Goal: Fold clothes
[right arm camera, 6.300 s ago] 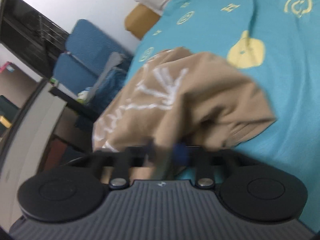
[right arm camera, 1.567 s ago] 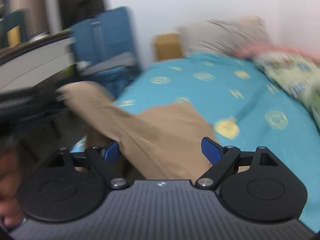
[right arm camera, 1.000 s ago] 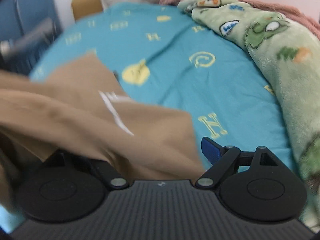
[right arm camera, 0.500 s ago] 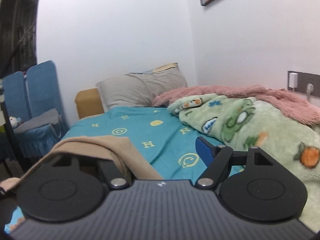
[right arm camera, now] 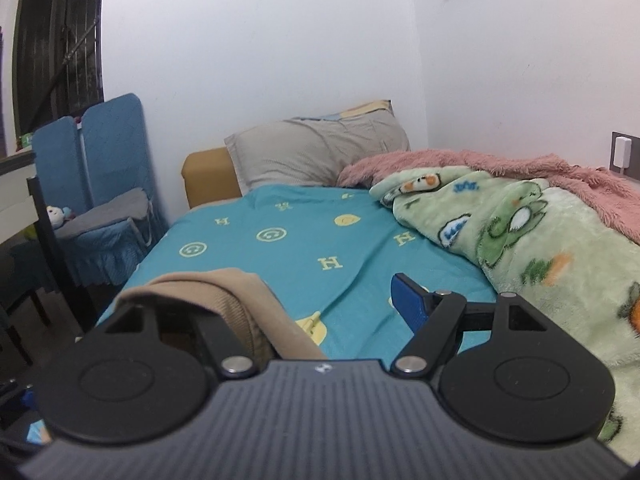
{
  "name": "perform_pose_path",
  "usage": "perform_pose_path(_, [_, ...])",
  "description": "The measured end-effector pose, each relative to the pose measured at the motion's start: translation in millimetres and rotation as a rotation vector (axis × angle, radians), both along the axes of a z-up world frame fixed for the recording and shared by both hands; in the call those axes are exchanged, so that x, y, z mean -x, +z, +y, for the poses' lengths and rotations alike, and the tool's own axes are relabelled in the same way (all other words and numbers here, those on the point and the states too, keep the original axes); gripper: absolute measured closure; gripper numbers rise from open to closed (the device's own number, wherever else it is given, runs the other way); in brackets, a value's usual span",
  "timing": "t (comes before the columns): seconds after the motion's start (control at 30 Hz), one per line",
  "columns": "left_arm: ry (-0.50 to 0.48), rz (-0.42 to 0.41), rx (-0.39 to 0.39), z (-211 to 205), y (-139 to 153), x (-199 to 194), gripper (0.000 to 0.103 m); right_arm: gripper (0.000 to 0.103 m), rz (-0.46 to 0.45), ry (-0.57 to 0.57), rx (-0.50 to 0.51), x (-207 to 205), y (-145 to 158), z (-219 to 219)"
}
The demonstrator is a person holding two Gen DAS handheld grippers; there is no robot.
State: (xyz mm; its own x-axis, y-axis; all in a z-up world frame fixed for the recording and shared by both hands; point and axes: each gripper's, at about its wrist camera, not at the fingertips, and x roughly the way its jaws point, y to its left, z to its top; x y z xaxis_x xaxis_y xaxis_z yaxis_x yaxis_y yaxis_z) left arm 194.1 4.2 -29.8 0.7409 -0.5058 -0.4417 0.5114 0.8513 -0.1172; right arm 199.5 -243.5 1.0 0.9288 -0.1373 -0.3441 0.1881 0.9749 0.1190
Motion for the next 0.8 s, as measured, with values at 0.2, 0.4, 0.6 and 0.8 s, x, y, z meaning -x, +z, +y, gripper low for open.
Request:
perform_pose_path(0.2, [-0.049, 0.018, -0.011, -4, -3, 18, 0.005, 0.028, 0.05, -0.035, -0.065, -10, -6, -16])
perform_pose_path(0.4, [-0.039, -0.064, -0.034, -32, -9, 18, 0.003, 0.028, 0.033, -0.01, -0.092, -5, -2, -14])
perform_pose_path(0.6, [0.176, -0.149, 0.036, -47, -20, 1, 0.007, 0.028, 0.0, 0.008, -0.107, 3, 3, -12])
perform_pose_path(0.8, [0.394, -0.167, 0.015, -28, -18, -1, 0.006, 0.028, -0.081, -0.007, -0.09, 14, 10, -10])
